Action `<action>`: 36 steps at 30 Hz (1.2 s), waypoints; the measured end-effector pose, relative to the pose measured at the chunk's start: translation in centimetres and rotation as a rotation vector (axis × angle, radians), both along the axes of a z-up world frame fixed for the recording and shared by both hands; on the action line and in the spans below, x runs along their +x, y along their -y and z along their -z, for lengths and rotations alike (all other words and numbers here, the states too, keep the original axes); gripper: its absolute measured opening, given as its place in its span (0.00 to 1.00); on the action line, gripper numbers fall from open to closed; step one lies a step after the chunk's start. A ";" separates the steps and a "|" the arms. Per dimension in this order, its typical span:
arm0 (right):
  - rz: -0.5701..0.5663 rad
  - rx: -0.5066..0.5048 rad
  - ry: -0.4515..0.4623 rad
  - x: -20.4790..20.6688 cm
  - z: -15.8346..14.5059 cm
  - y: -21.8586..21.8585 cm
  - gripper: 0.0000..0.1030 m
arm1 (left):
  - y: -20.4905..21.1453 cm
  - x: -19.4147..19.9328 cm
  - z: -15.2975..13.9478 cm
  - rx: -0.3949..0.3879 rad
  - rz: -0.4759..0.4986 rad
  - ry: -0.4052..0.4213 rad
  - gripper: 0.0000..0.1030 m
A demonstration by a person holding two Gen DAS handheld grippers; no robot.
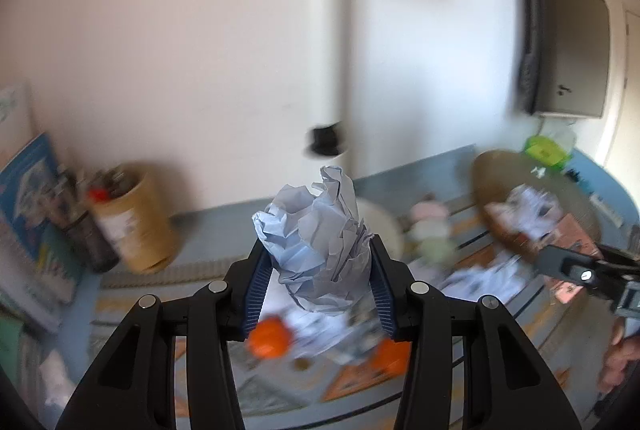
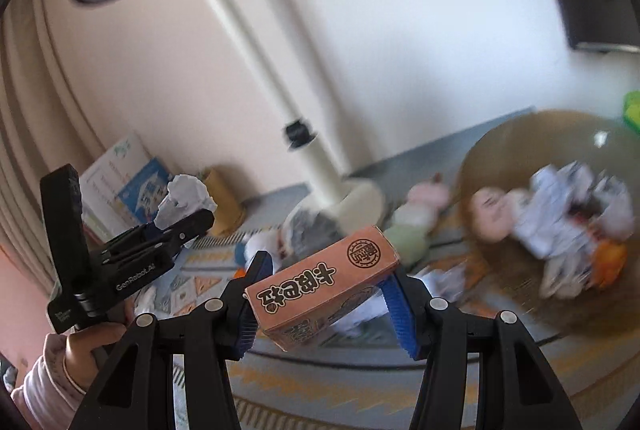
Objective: Organize objects
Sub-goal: 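Carry the juice box and paper ball with both tools over the amber bowl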
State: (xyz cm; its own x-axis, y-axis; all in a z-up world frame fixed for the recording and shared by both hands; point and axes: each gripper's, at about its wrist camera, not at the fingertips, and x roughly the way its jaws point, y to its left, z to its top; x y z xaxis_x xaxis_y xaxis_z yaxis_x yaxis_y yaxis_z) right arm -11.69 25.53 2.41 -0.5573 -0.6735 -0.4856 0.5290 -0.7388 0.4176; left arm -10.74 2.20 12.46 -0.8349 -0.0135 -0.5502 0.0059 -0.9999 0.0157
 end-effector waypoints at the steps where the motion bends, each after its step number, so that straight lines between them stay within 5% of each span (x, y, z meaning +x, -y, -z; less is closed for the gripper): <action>1: 0.017 0.000 -0.006 -0.4 -0.4 -0.9 0.52 | -1.1 -0.7 -0.5 0.015 0.018 -0.001 0.42; 8: 0.137 0.027 -0.021 -3.9 -2.2 -7.3 0.52 | -8.1 -4.5 -1.7 0.020 0.121 -0.007 0.42; 17: 0.232 0.081 0.009 -8.0 -2.1 -12.6 0.52 | -14.6 -8.4 0.1 0.026 0.202 0.054 0.42; 36: 0.313 0.114 0.093 -10.8 0.8 -15.7 0.52 | -18.9 -10.7 2.4 0.022 0.282 0.108 0.42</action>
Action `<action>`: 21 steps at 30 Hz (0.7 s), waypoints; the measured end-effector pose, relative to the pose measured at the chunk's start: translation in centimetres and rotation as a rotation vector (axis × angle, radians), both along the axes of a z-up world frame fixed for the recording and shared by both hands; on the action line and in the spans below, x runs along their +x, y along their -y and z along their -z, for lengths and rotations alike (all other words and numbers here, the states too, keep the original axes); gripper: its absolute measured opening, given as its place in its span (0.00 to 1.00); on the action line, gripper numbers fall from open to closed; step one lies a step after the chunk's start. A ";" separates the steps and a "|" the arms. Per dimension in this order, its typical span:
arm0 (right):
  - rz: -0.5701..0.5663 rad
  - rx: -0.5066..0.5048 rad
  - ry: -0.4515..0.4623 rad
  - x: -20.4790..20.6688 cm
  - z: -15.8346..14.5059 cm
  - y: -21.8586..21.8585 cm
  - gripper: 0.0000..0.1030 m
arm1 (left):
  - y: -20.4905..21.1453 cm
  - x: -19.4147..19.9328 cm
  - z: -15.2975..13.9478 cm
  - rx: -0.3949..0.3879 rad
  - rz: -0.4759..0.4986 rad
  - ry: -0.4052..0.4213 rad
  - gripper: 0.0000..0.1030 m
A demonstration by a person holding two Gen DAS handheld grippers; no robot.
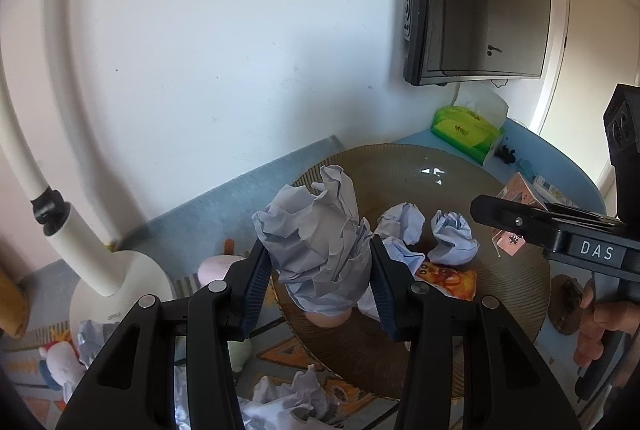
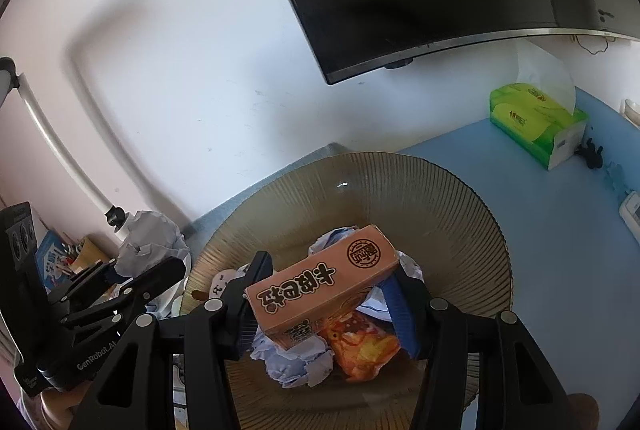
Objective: Organize objects
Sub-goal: 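Carry the juice box and paper ball with both tools over the amber bowl, then open both tools to drop the juice box and paper ball into the bowl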
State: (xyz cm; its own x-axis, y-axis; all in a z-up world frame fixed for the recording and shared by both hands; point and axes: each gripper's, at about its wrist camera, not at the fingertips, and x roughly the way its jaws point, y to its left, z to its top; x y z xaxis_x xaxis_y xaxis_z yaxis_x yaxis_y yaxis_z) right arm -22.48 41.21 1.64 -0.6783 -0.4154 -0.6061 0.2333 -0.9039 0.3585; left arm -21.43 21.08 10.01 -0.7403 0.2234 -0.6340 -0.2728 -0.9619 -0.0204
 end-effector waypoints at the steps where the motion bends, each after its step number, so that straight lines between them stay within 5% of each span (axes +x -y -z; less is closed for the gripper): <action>1: 0.002 0.001 0.002 0.0 0.1 0.0 0.52 | -0.1 0.0 0.1 0.000 0.001 0.001 0.42; 19: 0.019 0.000 0.027 -0.1 0.9 0.0 0.52 | -0.8 -0.3 0.4 -0.001 0.026 0.013 0.42; 21: 0.021 -0.004 0.031 -0.2 0.9 0.0 0.56 | -1.1 -0.4 0.5 0.002 0.036 0.019 0.48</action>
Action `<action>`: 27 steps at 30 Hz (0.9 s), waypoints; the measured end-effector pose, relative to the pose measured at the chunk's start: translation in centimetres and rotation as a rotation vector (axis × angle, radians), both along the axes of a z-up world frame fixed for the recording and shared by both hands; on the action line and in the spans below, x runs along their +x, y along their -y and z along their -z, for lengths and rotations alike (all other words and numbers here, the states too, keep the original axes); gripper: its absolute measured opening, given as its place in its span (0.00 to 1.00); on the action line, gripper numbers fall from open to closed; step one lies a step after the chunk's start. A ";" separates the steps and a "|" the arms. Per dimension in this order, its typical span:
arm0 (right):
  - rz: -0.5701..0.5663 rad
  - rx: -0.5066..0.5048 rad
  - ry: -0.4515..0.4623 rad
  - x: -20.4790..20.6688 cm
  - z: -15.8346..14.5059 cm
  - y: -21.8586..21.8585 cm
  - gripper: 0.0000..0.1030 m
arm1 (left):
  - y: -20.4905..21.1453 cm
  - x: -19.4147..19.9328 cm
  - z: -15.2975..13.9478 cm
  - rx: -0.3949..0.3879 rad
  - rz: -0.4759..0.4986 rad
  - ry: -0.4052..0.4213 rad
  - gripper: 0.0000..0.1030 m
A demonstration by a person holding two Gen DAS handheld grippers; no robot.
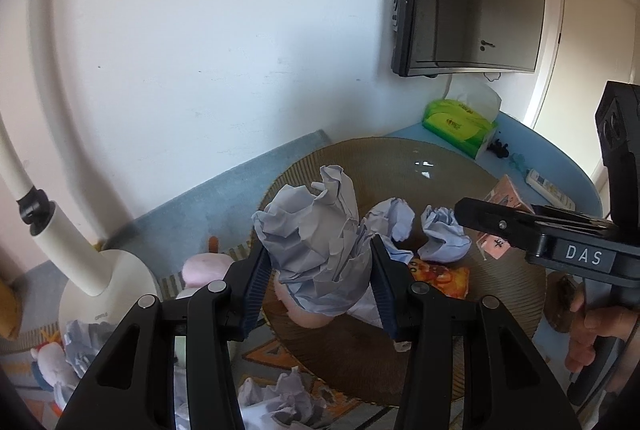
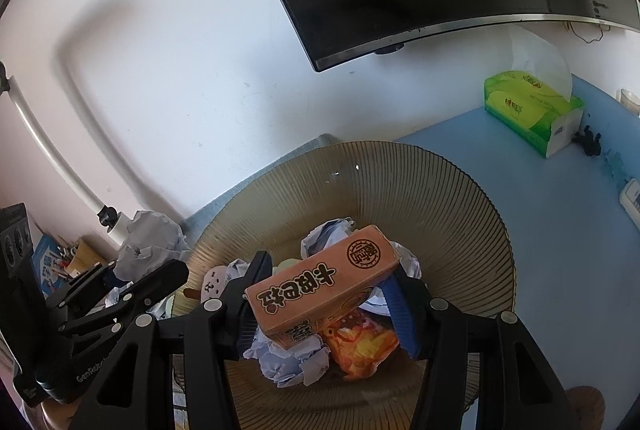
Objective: Organize objects
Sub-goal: 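Open both tools to drop the juice box and paper ball into the bowl, then move both tools back to the rug toward an orange and paper ball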
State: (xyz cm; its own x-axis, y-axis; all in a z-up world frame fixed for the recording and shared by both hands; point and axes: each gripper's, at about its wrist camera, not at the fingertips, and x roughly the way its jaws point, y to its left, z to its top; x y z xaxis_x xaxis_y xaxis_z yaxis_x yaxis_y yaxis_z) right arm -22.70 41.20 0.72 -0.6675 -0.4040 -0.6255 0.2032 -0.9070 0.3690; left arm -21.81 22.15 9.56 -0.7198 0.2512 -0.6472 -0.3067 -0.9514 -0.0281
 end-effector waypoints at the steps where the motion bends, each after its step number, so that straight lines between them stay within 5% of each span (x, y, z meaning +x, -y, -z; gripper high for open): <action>1: 0.001 -0.009 0.005 -0.1 0.0 -0.1 0.73 | -0.1 -0.1 0.0 -0.007 0.001 0.002 0.50; 2: 0.006 -0.017 0.010 -0.2 0.1 -0.2 0.87 | -0.3 -0.3 0.2 -0.014 0.009 0.017 0.59; 3: 0.014 -0.027 0.020 -0.3 0.1 -0.3 1.00 | -0.5 -0.6 0.5 -0.017 0.020 0.051 1.00; 19: 0.054 -0.088 0.024 1.3 -2.1 0.6 1.00 | 3.0 1.6 -1.1 -0.044 -0.038 0.018 0.99; 27: 0.003 -0.078 -0.031 4.2 -5.0 4.3 1.00 | 10.1 4.6 -4.2 -0.045 -0.141 -0.040 0.99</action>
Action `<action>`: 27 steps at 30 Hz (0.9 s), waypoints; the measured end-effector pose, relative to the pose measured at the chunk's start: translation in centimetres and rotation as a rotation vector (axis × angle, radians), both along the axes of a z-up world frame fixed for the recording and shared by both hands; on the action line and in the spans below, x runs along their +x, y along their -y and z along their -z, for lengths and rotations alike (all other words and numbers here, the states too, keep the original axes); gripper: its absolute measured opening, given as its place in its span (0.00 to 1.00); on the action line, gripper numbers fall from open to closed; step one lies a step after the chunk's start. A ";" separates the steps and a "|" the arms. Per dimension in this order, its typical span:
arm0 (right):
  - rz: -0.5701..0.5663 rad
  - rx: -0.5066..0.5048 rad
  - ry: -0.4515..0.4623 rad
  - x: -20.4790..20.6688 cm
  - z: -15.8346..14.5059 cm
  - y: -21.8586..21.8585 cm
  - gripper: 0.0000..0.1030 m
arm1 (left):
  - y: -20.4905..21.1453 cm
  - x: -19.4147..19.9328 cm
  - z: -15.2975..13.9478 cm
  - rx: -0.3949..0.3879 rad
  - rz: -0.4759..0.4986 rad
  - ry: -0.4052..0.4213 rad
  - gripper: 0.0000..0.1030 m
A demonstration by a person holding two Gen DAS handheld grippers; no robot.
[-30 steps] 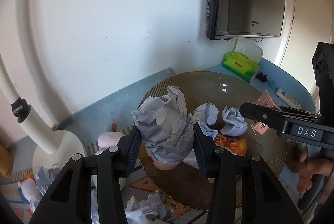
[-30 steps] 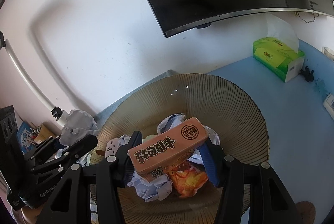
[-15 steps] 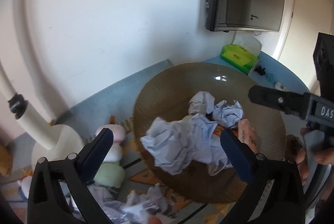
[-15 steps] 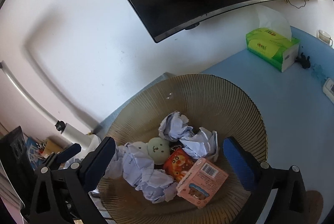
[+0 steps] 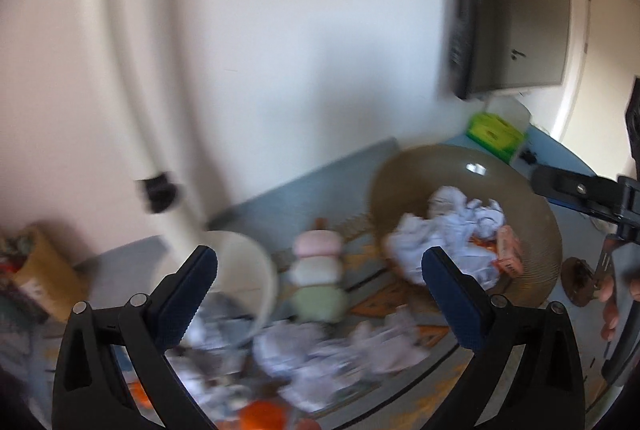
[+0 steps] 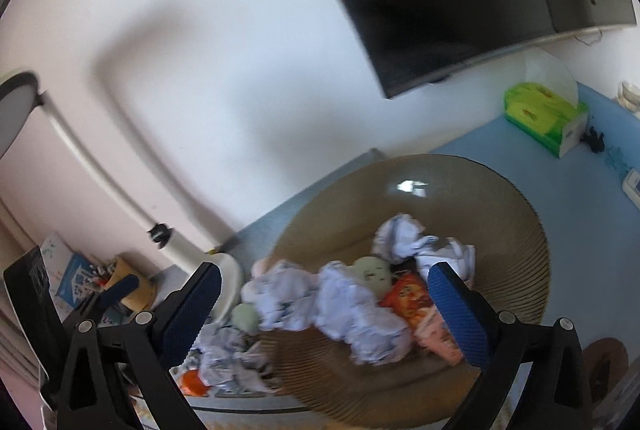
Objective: Organize objects
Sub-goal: 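Move both tools back to the rug toward an orange and paper ball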
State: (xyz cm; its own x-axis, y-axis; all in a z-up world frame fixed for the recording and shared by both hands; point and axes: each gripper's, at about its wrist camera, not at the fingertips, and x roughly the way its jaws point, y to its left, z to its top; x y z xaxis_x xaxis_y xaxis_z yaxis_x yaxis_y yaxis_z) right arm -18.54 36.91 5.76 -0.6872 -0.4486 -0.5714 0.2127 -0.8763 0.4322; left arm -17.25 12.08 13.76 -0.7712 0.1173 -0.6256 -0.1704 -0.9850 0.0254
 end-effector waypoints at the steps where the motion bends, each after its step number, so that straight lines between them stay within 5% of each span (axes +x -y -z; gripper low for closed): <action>1: -0.010 0.001 -0.006 0.4 -0.3 0.6 1.00 | 1.0 0.3 -0.3 0.000 -0.016 -0.006 0.99; 11: -0.128 0.047 -0.012 4.3 0.8 7.3 1.00 | 11.4 5.2 2.4 0.014 -0.126 0.047 0.99; 20: -0.177 0.081 0.044 6.3 6.6 10.2 1.00 | 8.8 7.9 9.0 0.010 -0.015 0.138 0.99; 27: -0.239 0.093 0.053 7.5 9.2 11.5 1.00 | 7.0 7.4 11.4 0.078 0.014 0.188 0.99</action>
